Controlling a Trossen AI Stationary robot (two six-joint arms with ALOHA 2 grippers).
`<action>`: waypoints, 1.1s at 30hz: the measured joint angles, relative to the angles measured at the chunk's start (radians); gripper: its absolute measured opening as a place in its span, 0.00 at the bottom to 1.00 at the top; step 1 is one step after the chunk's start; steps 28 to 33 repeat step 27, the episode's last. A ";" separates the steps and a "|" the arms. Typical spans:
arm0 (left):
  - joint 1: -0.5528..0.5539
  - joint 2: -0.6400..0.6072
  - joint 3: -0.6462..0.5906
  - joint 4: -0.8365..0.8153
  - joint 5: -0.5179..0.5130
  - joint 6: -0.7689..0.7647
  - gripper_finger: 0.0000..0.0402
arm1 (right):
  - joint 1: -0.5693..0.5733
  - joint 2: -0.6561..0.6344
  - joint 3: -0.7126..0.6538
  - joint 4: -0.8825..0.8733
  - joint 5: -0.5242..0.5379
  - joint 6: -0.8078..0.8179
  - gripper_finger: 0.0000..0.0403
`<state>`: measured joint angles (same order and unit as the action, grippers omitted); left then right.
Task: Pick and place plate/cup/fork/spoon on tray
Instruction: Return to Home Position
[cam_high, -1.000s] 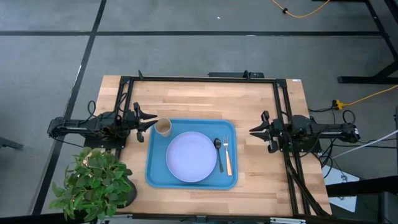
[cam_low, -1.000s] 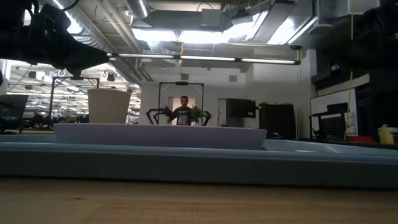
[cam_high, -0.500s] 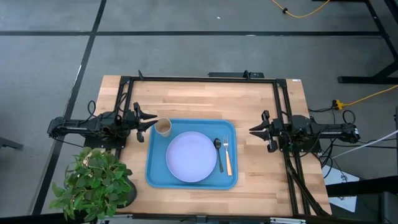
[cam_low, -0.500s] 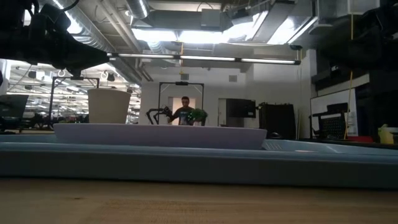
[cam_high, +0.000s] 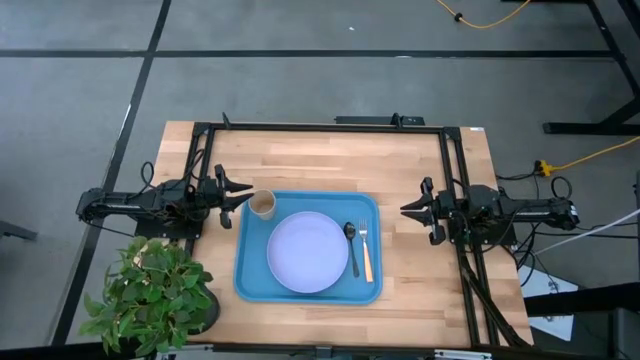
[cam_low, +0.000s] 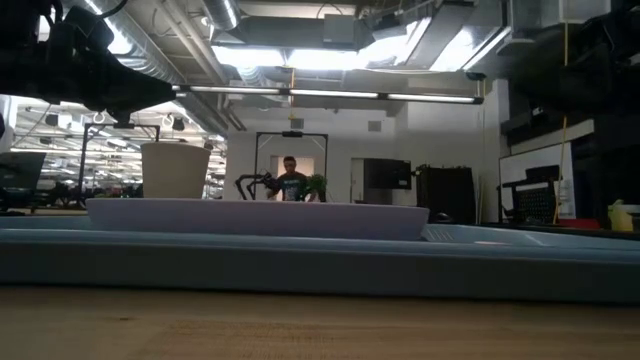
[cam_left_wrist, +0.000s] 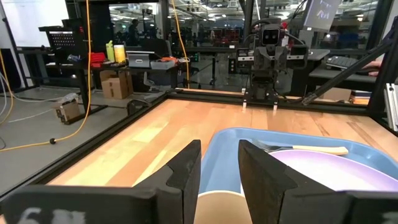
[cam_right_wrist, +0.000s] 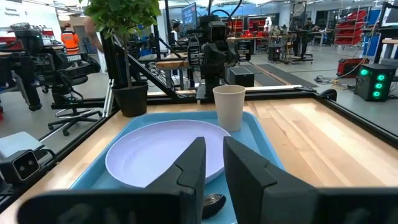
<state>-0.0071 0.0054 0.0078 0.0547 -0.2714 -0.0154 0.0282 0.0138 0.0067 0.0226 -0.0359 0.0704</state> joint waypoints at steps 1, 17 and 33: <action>0.000 0.000 0.000 0.000 0.000 0.000 0.25 | 0.000 0.001 0.000 -0.002 0.001 0.000 0.15; 0.000 0.000 0.000 0.000 0.000 0.000 0.25 | 0.000 0.013 0.000 0.000 0.001 0.000 0.15; 0.000 0.000 0.000 0.000 0.000 0.000 0.25 | 0.000 0.013 0.000 0.001 0.001 0.000 0.15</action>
